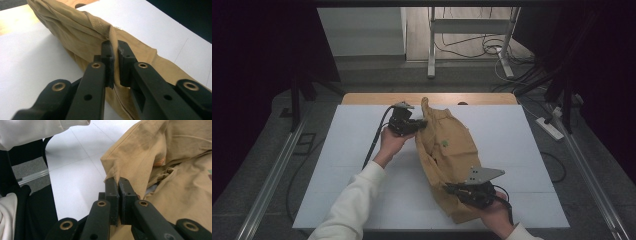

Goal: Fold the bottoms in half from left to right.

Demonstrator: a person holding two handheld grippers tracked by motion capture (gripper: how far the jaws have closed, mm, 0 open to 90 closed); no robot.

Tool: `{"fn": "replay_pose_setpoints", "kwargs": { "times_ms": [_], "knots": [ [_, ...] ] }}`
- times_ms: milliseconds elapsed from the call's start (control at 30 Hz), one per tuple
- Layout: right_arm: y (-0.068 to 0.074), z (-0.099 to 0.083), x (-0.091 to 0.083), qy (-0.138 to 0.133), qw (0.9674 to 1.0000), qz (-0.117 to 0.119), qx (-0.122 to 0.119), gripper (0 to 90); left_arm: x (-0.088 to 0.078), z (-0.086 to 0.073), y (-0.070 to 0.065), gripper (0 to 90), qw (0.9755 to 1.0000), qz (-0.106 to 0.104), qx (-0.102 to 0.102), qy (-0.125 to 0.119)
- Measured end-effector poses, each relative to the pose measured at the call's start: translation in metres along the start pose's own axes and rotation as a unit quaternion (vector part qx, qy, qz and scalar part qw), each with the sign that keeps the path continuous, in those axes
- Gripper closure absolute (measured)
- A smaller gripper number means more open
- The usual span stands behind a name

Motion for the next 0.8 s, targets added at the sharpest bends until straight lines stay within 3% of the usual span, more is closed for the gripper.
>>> {"fn": "replay_pose_setpoints", "kwargs": {
  "times_ms": [800],
  "knots": [
    [-0.013, -0.011, -0.03, -0.007, 0.9989, -0.037, 0.026, 86.5, 0.022, 0.01, -0.018, 84.3, 0.9999, -0.012, 0.003, -0.007]
  ]
}}
Point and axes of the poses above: each handheld gripper's, and its own axes: x roughly forward along the jaws, z roughly out of its top, y roughly to its left, the point moved 3 cm from there along x, roughly forward along the jaws, and after that the axes turned 11 degrees about -y, right-handed, at the moved point
